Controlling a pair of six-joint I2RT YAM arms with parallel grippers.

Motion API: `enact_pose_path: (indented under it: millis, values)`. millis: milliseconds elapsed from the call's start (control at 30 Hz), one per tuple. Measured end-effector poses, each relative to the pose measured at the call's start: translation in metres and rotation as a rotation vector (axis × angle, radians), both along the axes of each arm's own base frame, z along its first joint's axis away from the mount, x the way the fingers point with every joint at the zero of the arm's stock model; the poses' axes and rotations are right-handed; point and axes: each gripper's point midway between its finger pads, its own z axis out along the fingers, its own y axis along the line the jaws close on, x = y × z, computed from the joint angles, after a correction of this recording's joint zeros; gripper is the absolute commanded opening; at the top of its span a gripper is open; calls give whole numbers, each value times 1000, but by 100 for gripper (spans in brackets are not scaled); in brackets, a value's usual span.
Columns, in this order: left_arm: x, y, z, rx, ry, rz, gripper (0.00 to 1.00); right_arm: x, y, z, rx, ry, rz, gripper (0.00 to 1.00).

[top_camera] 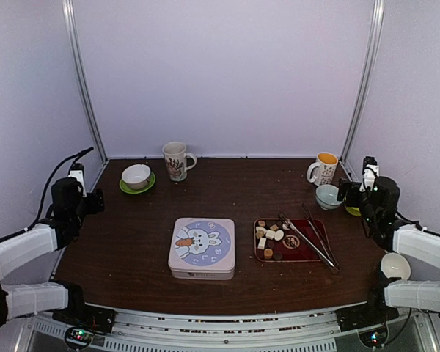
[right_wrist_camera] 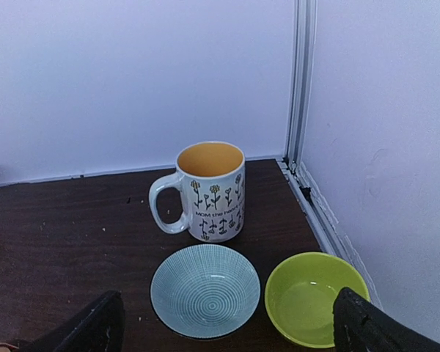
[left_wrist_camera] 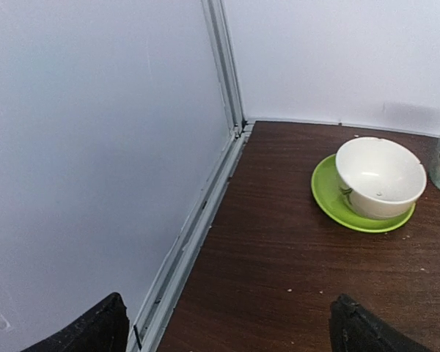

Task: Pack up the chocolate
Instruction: Reset both arms

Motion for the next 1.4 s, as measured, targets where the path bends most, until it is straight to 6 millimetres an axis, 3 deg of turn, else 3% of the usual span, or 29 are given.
enact_pose_path:
  millis: [133, 300, 467, 567, 900, 1400]
  values:
    - [3, 20, -20, -3, -10, 29, 98, 3, 1, -29, -28, 40, 31, 99]
    - [13, 26, -32, -12, -23, 6, 98, 8, -1, -43, -59, 15, 31, 100]
    - [24, 24, -27, -21, -70, -44, 97, 16, -7, -44, -73, -46, 13, 100]
    - [29, 20, -26, -18, -85, -78, 98, 18, -8, -55, -77, -31, 10, 100]
    - [47, 2, -43, 3, -98, -206, 98, 19, -10, -42, -74, -88, -4, 100]
    - [50, -3, -32, 20, -145, -240, 98, 19, -11, -37, -72, -109, -11, 100]
